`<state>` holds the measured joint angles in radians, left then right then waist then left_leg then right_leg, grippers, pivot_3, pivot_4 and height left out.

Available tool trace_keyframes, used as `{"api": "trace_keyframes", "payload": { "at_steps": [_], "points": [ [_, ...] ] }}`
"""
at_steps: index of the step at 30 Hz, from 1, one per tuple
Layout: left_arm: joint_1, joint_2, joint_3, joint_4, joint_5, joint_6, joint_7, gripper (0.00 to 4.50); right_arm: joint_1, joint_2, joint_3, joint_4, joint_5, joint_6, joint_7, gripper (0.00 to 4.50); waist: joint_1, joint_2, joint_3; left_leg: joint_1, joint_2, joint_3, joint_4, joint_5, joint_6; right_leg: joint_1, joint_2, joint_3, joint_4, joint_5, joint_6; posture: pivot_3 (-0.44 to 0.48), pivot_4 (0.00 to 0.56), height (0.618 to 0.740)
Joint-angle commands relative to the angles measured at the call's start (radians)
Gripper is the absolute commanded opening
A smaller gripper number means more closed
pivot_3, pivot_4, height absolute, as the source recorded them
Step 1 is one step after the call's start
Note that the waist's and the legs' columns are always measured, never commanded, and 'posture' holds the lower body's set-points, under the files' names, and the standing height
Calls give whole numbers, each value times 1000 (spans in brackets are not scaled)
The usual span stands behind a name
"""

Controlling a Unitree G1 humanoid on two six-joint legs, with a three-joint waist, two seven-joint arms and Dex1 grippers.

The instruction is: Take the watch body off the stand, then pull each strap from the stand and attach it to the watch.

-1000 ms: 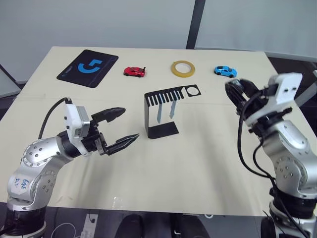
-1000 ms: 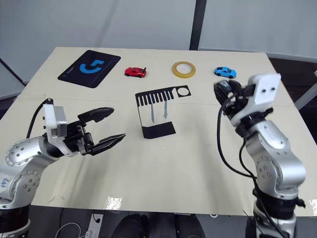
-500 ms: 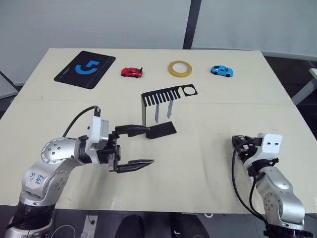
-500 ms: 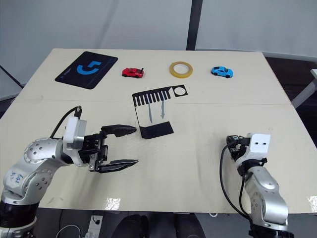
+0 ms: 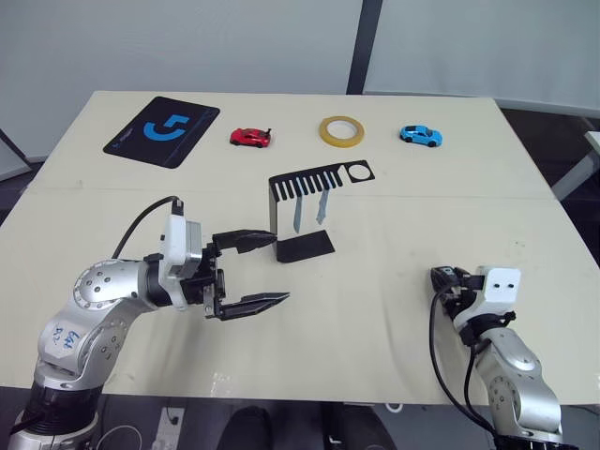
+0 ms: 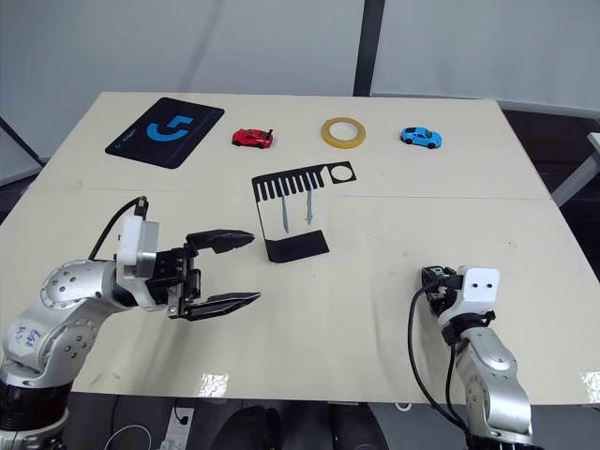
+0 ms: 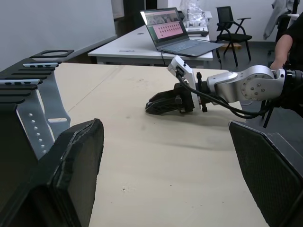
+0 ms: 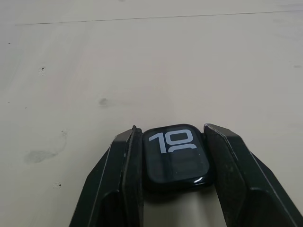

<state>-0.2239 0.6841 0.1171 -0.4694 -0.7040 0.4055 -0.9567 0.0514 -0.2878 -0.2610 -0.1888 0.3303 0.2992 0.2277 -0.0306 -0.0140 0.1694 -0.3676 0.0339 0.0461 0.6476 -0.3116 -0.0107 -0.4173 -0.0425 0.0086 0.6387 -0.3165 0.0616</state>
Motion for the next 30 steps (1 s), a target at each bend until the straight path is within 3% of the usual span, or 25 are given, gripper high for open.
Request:
{"api": "trace_keyframes", "payload": {
  "at_steps": [1, 4, 10, 15, 20, 25, 30],
  "points": [
    [6, 8, 24, -29, -5, -10, 3, 4500, 17, -2, 13, 20, -9, 1, 21, 1588, 0, 0, 0, 0, 0, 0, 0, 0, 0, 0, 0, 0, 0, 0, 0, 0, 150, 740],
    [0, 8, 22, -23, -2, -12, 2, 4500, 11, -15, 2, 25, 1, 2, 34, 1588, 0, 0, 0, 0, 0, 0, 0, 0, 0, 0, 0, 0, 0, 0, 0, 0, 150, 740],
    [-11, 11, 24, -11, 3, -16, -3, 4500, 15, -47, 3, 12, -20, -6, 55, 4432, 1, 0, 0, 0, 0, 0, 1, 0, 0, 1, 0, 0, 0, 0, 0, 0, 150, 740],
    [6, 37, 55, -3, 5, -17, -13, 4500, 39, -114, -46, -51, 17, 8, 109, 4432, 3, 0, 0, 0, -1, 0, 1, 0, 0, 1, -1, 0, 0, 0, 0, 0, 150, 740],
    [78, 69, 138, 15, 13, -26, -8, 4500, 53, -232, -153, -83, 111, -20, 255, 4432, 2, 0, 0, 0, -1, 0, 1, 0, 1, 1, -1, 0, -1, 0, 0, 0, 150, 740],
    [266, 87, 313, 94, 80, -102, -12, 4500, 147, -369, -329, 24, 199, -274, 631, 4432, 3, 3, 2, 2, 0, 0, -1, 0, 1, 2, 1, 0, -2, 0, 0, 0, 150, 740],
    [399, 80, 427, 191, 148, -197, -14, 4500, 239, -513, -439, 266, 225, -356, 902, 4432, 6, -2, 4, 11, 0, 0, -2, -2, 3, 14, 0, -1, -10, 0, 1, 0, 150, 740]
  ]
}}
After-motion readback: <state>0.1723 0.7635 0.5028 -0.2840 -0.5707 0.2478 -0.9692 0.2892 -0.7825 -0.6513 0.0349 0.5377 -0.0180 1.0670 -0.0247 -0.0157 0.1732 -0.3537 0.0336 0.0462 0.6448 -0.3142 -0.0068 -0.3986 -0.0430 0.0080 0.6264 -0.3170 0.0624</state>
